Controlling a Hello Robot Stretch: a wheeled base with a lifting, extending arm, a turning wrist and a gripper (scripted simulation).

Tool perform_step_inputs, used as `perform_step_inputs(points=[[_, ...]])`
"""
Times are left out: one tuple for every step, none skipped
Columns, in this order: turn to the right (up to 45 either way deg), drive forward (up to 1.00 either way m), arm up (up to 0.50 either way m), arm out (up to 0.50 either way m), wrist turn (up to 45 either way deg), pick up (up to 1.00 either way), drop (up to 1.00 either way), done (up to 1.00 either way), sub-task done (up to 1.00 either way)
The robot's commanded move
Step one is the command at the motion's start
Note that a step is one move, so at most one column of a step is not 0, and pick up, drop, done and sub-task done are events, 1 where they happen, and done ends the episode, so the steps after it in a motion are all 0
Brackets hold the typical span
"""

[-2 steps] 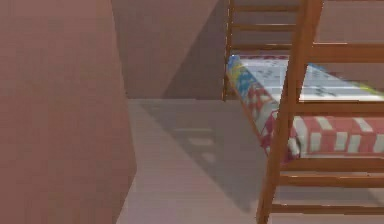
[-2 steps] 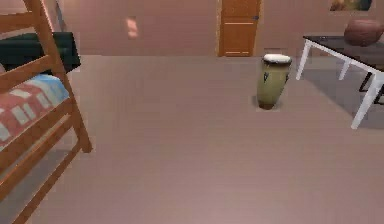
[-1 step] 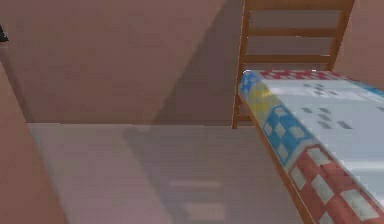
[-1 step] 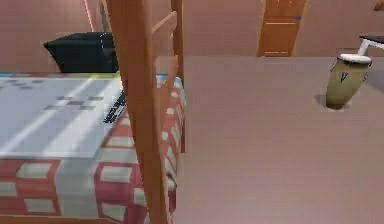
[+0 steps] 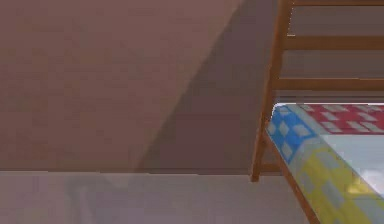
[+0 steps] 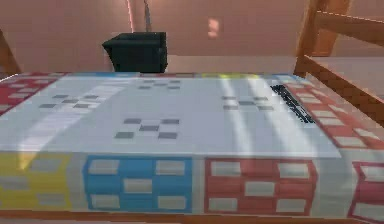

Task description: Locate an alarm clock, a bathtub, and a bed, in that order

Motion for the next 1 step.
perform_step_inputs(points=[[-45.0, 0.0, 0.0, 0.0, 0.0, 0.0, 0.0, 0.0, 0.0]])
